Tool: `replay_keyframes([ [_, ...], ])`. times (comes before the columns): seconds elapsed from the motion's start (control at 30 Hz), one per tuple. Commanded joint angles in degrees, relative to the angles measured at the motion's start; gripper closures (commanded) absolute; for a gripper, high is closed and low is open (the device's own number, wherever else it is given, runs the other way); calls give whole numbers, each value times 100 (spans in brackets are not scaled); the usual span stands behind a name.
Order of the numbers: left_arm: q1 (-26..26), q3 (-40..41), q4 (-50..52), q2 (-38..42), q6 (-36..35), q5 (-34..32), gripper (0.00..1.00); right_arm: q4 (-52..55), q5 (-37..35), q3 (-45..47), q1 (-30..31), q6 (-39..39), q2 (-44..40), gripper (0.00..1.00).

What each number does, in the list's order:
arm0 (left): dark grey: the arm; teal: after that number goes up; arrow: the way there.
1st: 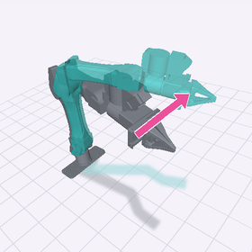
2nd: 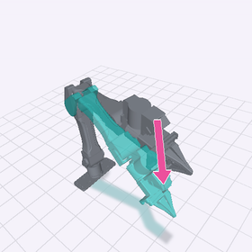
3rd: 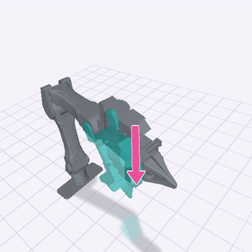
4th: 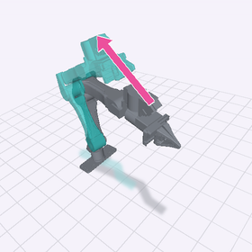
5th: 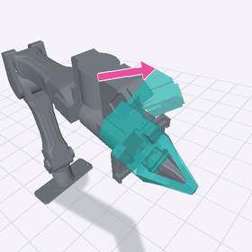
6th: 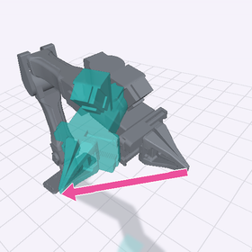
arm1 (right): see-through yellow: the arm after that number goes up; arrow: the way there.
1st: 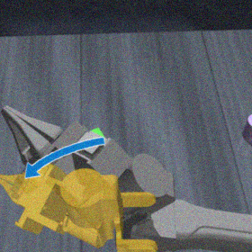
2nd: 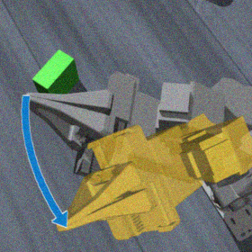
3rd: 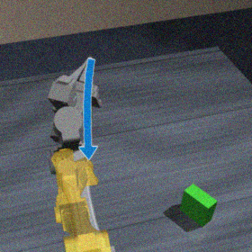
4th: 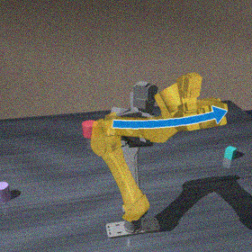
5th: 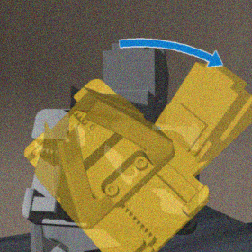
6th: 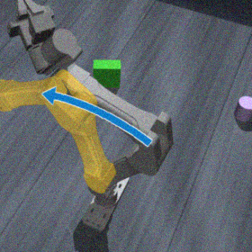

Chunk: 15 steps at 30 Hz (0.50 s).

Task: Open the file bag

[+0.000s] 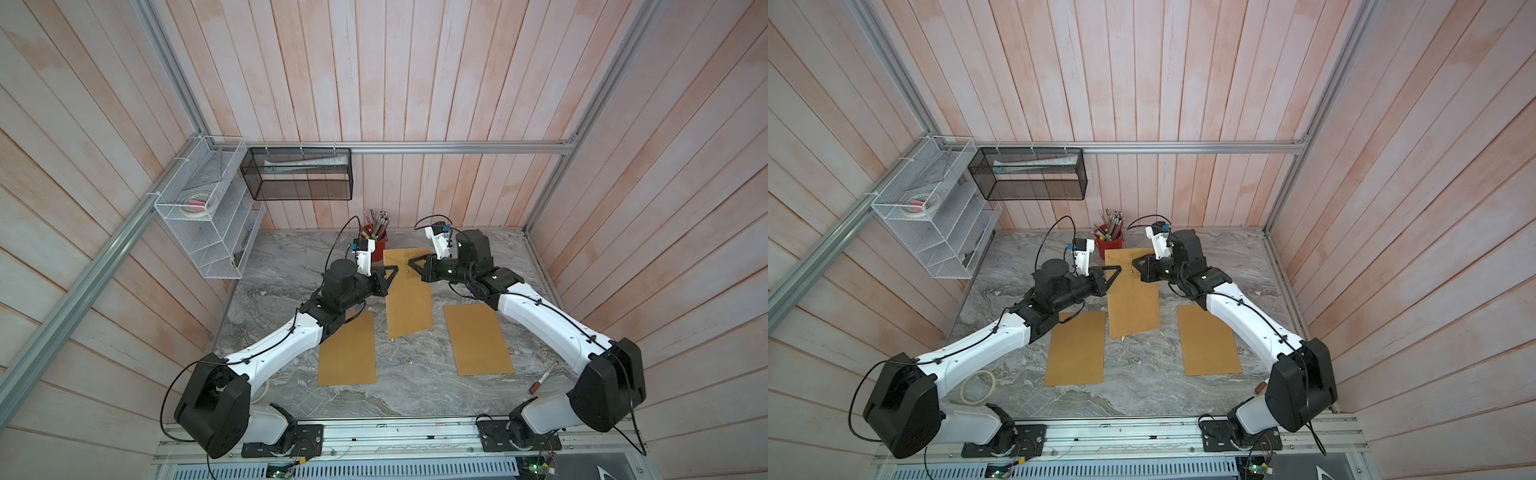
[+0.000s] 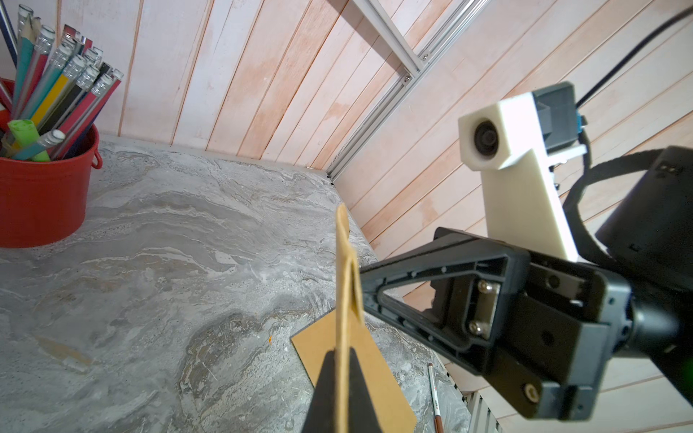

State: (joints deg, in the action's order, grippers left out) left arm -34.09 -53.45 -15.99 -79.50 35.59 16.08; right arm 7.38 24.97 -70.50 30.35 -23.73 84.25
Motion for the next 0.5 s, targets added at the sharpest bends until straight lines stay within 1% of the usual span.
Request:
replay_keyframes([
  [0.0,-19,62,-256,-73,44,110,100,-111,199,-223,44,61,93,100],
  [0.47,6,142,-429,-100,175,76,100,-342,537,-304,197,-71,190,100],
])
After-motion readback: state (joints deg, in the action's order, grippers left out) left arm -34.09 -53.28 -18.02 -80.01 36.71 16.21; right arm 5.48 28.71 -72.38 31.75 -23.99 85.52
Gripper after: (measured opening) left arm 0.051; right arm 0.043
